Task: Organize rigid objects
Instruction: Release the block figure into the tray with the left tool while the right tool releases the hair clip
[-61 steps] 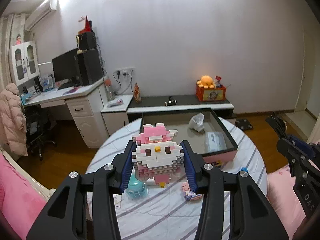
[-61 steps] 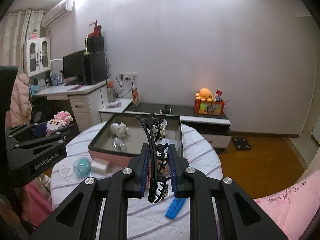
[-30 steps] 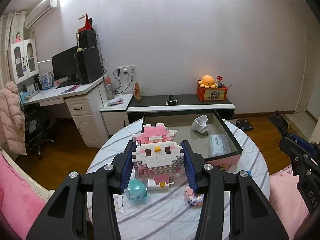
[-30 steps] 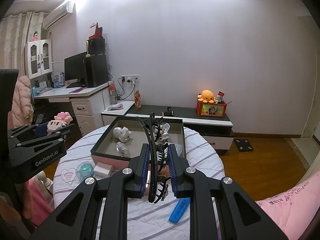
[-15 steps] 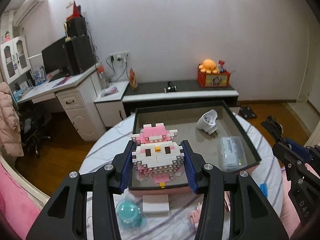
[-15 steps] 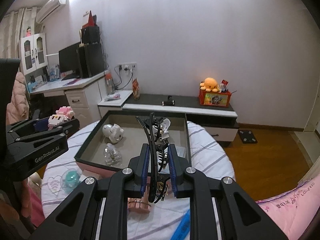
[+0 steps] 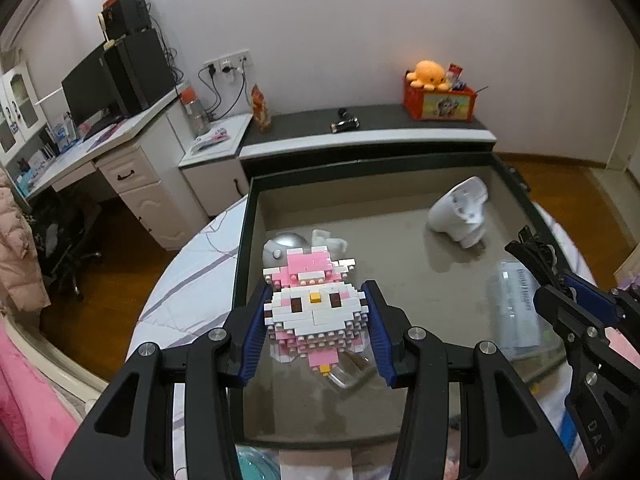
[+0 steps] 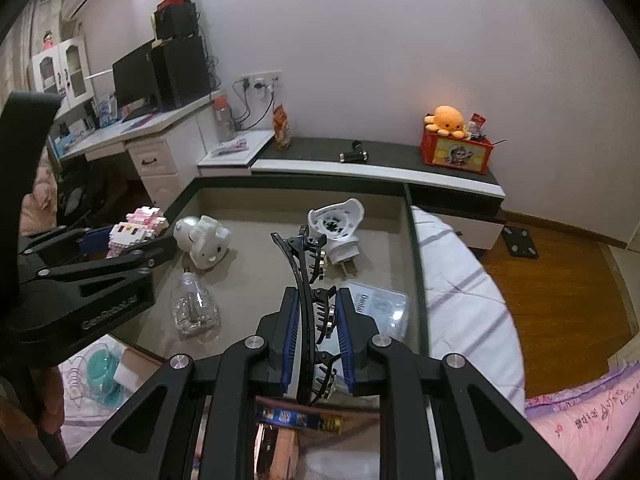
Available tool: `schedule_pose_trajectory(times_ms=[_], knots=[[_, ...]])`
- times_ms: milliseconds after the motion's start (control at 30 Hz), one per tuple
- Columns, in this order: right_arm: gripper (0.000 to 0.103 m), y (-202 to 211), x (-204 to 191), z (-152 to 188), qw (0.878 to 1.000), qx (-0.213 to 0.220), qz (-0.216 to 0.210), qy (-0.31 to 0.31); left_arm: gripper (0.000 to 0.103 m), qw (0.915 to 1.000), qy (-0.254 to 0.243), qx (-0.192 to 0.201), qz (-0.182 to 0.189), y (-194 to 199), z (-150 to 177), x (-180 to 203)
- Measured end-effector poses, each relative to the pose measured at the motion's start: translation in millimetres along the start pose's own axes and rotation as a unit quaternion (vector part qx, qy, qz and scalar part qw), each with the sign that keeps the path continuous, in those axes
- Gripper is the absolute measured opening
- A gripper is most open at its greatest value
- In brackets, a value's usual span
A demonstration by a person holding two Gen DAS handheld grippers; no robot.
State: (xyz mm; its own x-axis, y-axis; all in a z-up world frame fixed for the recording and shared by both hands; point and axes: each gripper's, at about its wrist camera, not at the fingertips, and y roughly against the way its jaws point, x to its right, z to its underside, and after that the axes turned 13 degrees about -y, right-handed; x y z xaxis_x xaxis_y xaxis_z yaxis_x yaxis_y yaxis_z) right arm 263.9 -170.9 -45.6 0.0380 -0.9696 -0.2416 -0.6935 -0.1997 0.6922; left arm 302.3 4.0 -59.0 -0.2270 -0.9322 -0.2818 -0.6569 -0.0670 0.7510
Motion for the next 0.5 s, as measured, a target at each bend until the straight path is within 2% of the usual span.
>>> schedule_pose_trajectory(times_ms=[100, 367, 433, 467, 500], knots=[[0.019, -12, -1, 0, 1.0, -0.013, -0.001, -0.002, 0.046, 0.9998, 0.006, -0.013, 0.017, -11, 1, -1], [0.019, -24, 1, -4, 1.0, -0.026, -0.002, -0.008, 0.047, 0.9995, 0.006, -0.021, 0.021, -18, 0, -2], [0.019, -22, 1, -3, 1.0, -0.024, -0.004, -0.007, 0.06, 0.9995, 0.009, -0.026, 0.016, -20, 0, -2], [0.022, -21, 1, -3, 1.0, -0.025, -0.006, -0.008, 0.08, 0.9995, 0.011, -0.029, 0.011, -20, 0, -3], [0.037, -20, 1, -4, 1.0, -0.024, -0.005, -0.009, 0.095, 0.9995, 0.012, -0.028, 0.007, -20, 1, -4]])
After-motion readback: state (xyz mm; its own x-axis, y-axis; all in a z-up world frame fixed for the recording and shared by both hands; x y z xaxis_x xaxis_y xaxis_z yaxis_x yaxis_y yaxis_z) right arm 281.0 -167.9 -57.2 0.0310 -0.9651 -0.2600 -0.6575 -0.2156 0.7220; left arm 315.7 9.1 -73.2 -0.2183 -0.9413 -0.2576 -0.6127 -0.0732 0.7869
